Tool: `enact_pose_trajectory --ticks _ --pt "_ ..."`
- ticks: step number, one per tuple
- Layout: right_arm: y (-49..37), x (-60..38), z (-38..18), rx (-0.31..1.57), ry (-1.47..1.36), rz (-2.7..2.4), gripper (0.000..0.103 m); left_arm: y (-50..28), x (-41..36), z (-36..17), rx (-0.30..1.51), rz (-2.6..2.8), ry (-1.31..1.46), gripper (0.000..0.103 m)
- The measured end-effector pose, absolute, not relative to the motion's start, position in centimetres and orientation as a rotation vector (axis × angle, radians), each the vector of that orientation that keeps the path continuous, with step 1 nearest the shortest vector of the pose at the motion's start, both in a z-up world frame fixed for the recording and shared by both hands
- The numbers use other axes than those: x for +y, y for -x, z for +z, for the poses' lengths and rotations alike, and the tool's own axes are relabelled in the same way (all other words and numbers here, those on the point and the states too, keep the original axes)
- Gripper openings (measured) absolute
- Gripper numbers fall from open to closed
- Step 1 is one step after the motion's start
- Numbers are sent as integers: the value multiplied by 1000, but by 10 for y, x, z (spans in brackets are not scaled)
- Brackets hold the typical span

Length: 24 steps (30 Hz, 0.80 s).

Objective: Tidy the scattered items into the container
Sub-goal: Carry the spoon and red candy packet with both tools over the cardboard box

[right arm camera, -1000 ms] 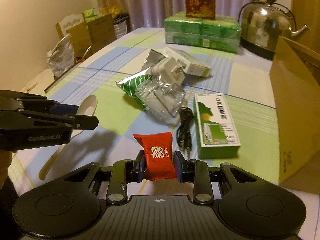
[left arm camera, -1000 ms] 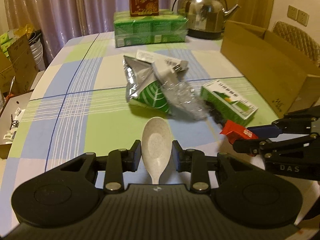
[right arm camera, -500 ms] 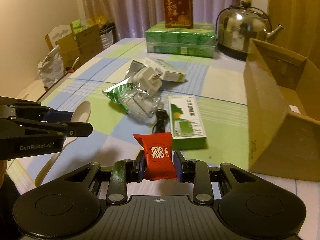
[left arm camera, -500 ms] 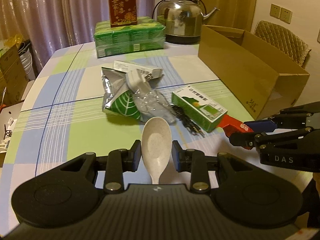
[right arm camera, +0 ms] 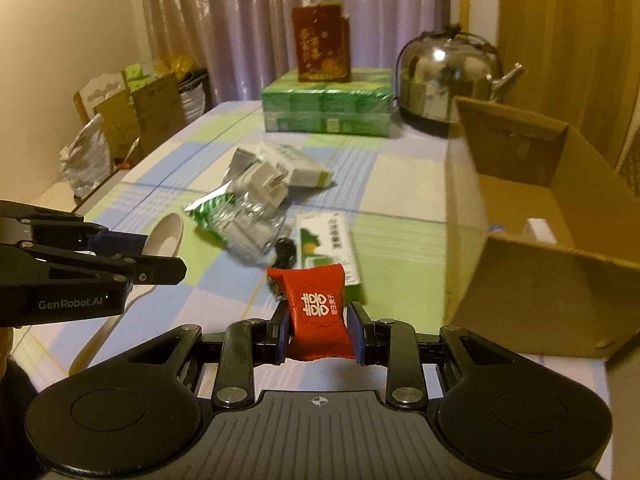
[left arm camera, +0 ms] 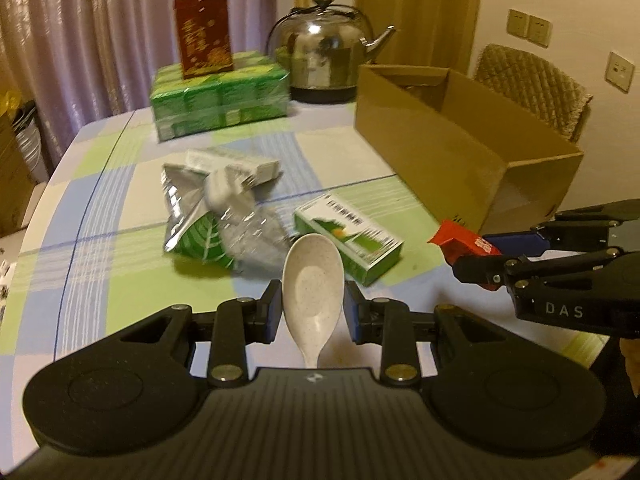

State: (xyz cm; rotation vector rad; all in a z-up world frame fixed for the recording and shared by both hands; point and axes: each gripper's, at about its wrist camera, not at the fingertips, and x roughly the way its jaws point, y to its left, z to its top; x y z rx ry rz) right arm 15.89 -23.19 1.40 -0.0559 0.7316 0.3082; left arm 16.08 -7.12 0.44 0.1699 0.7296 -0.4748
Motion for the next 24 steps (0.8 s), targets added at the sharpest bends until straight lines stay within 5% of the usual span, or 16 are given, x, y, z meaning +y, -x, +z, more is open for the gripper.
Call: enact_pose_trajectory --ticks 24 --pt "-222 -387 96 543 3 50 27 -249 -255 93 613 -798 -92 27"
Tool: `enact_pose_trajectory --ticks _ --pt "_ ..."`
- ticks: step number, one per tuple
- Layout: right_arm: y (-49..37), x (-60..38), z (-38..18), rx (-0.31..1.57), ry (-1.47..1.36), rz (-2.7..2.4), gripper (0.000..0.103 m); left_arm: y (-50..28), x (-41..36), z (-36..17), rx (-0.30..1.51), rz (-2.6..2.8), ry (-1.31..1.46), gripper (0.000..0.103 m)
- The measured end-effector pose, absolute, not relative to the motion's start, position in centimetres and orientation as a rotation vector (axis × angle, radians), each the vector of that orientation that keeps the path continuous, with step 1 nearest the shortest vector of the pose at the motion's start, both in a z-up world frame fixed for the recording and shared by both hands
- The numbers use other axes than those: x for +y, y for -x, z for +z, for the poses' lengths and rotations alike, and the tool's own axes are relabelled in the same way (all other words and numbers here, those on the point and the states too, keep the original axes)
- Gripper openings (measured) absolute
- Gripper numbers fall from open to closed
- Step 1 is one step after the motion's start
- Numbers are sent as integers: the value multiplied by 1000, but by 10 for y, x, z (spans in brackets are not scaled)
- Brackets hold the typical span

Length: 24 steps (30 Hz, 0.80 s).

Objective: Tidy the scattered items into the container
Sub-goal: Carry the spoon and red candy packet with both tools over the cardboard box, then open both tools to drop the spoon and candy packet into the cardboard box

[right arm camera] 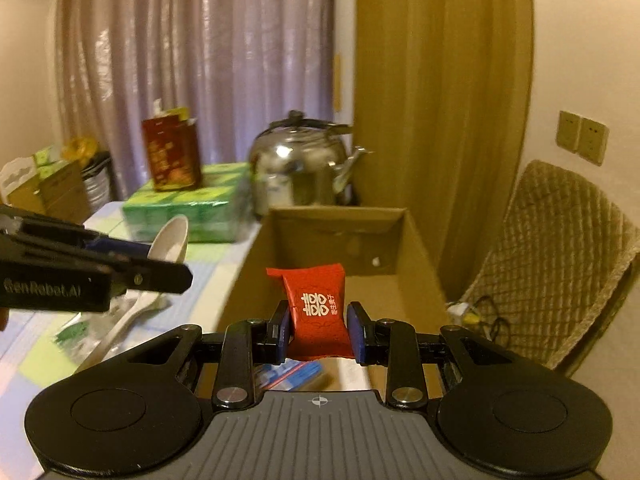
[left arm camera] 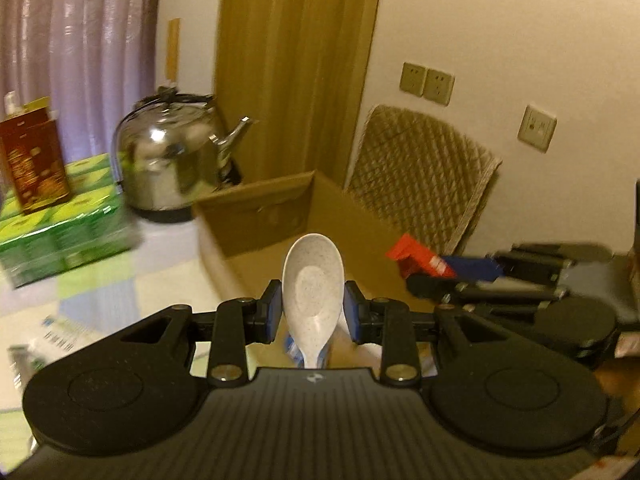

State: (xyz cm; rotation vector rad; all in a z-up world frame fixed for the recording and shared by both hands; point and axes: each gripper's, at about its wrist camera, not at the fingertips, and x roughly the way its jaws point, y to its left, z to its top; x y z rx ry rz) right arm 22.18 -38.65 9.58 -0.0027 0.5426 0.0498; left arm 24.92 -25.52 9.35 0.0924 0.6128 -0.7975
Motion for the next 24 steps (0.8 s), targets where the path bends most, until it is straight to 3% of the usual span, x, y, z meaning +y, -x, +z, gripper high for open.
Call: enact_pose_trajectory --ticks 11,24 --pt "-269 -425 68 600 -22 23 27 -320 -316 66 711 -811 23 27" --pt "-291 -429 30 677 -2 18 27 -333 -329 9 801 -734 -58 27"
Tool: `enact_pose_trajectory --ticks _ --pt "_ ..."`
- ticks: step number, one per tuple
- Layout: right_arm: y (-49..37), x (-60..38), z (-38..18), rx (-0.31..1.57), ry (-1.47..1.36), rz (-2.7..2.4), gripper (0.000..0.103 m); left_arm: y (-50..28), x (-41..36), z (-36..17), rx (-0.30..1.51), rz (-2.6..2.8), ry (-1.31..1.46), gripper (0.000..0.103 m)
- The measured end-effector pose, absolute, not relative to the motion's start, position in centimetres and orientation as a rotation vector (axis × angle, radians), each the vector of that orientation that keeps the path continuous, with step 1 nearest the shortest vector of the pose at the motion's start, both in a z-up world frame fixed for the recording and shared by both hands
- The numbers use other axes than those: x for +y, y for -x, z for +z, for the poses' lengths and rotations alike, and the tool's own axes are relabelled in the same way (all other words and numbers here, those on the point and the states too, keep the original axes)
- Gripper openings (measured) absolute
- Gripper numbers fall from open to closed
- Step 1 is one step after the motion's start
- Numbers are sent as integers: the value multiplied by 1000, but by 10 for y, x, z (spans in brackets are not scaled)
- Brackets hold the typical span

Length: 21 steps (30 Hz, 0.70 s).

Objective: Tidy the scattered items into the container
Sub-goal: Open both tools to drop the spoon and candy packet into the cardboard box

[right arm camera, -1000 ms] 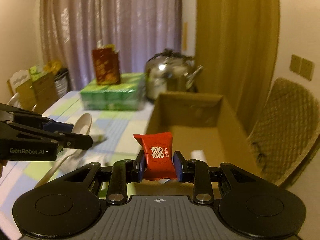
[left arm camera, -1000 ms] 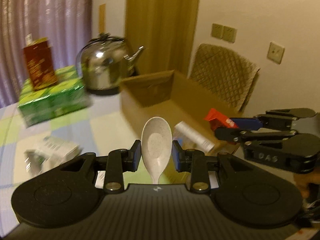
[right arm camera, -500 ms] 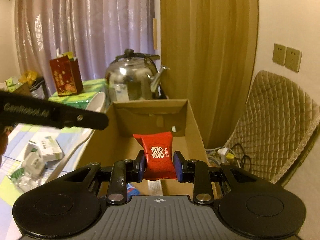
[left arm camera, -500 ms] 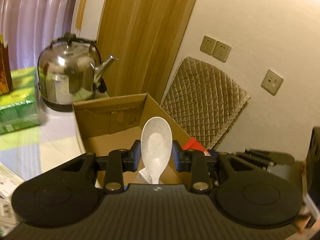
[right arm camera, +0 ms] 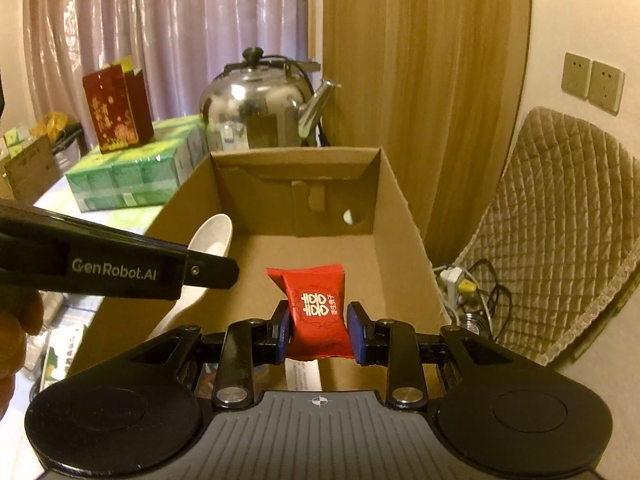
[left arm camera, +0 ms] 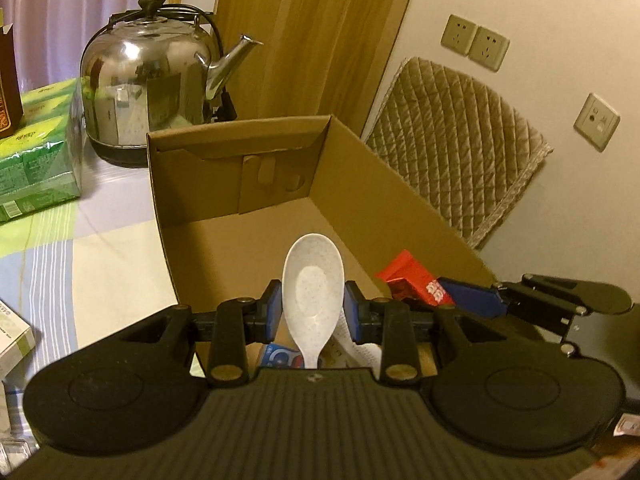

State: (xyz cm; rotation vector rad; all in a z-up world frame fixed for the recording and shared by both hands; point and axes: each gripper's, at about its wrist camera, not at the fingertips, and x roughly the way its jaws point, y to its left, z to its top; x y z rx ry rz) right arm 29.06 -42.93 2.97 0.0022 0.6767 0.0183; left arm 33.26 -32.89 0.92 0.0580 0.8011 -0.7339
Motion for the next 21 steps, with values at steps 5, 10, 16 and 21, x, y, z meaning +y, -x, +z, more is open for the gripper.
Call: enact_pose_trajectory --ticks 5,10,16,21 --pt "-293 -429 23 694 5 18 27 -334 -330 5 810 -730 -68 25" --pt "-293 -430 20 702 4 18 27 -332 -329 8 802 -726 -77 25" --pt "-292 -427 20 704 6 26 27 -322 -312 22 766 -716 -56 25" --pt "-291 -421 20 710 7 48 28 -312 -289 32 749 -695 -23 28"
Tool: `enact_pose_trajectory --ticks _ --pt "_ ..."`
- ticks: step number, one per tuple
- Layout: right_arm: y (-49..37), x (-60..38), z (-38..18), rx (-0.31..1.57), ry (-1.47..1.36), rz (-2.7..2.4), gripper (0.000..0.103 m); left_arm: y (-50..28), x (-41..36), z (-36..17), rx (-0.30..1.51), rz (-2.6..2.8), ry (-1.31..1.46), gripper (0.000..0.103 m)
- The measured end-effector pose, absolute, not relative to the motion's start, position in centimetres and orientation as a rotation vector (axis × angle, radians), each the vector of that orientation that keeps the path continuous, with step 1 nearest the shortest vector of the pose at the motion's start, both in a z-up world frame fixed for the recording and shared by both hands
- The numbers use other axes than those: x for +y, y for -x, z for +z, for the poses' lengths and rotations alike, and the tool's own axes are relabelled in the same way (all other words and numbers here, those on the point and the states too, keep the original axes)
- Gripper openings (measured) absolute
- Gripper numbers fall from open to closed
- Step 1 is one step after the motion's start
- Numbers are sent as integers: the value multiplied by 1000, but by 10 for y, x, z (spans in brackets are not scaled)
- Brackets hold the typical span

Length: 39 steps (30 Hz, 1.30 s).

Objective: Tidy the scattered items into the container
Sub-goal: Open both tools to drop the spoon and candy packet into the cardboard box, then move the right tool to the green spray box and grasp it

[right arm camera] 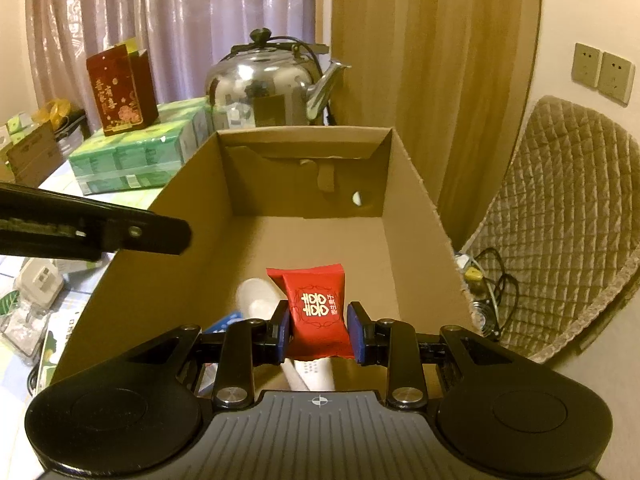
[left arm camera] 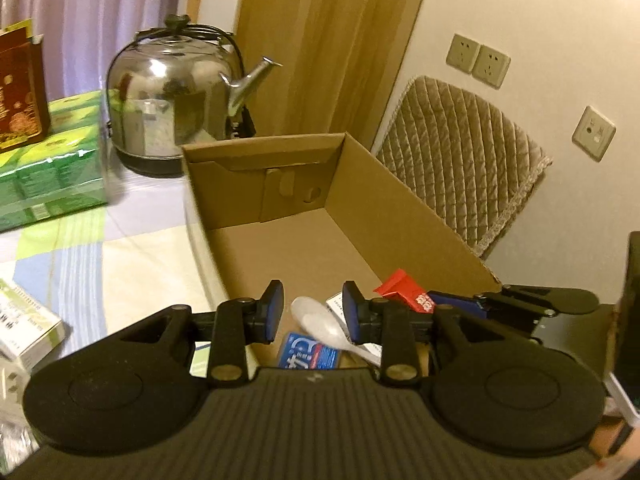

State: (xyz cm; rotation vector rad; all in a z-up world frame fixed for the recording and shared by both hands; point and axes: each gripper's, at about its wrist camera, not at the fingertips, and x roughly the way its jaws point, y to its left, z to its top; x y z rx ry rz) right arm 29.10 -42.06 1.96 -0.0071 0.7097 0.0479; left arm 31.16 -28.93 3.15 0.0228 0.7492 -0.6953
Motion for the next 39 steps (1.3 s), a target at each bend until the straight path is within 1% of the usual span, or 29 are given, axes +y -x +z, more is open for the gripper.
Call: enact_pose_trajectory --ticks 5,8,10,12,18,20,22,24,26,28,29,30,32,33,34,35,38,39 --pt "-291 -413 20 698 24 67 28 -295 -266 36 730 -672 -29 29" --pt "-287 -410 23 690 25 57 30 -286 -250 38 723 -653 -17 29" --pt "-282 -409 27 681 24 52 33 -280 -238 40 716 -637 -7 30" --pt "-277 -407 32 670 19 49 39 -272 -227 42 708 -623 2 32" --pt "-248 -397 56 613 9 51 48 -241 -191 47 694 -575 3 35" --pt "-235 -390 66 590 12 61 51 -228 -177 47 685 -548 -1 38" --pt "-219 -382 75 565 -3 74 54 -216 -162 46 685 -517 -3 40" --pt "-204 -372 82 551 -22 93 59 -204 -146 43 696 -492 12 43" --pt "-188 -356 85 543 -24 129 61 -190 -127 38 704 -459 16 52" --pt "-173 -340 86 545 -17 170 64 -177 -110 32 716 -428 9 55" --pt "-166 -332 85 547 -15 186 67 -170 -100 28 726 -411 1 59" --pt "-161 -325 84 550 -14 199 72 -163 -92 24 735 -391 -8 60" --pt "-150 -311 79 561 -9 221 78 -151 -75 17 747 -354 -21 63" --pt "-146 -305 77 569 -8 231 80 -145 -66 13 755 -338 -22 65" --pt "-142 -299 74 581 -7 240 81 -139 -57 10 763 -324 -18 72" --pt "-139 -294 70 594 -6 249 82 -135 -49 7 769 -313 -14 76" --pt "-134 -277 60 629 4 271 82 -125 -32 -1 787 -279 -25 84" --pt "-132 -272 57 640 10 281 83 -121 -28 -3 791 -268 -26 84"
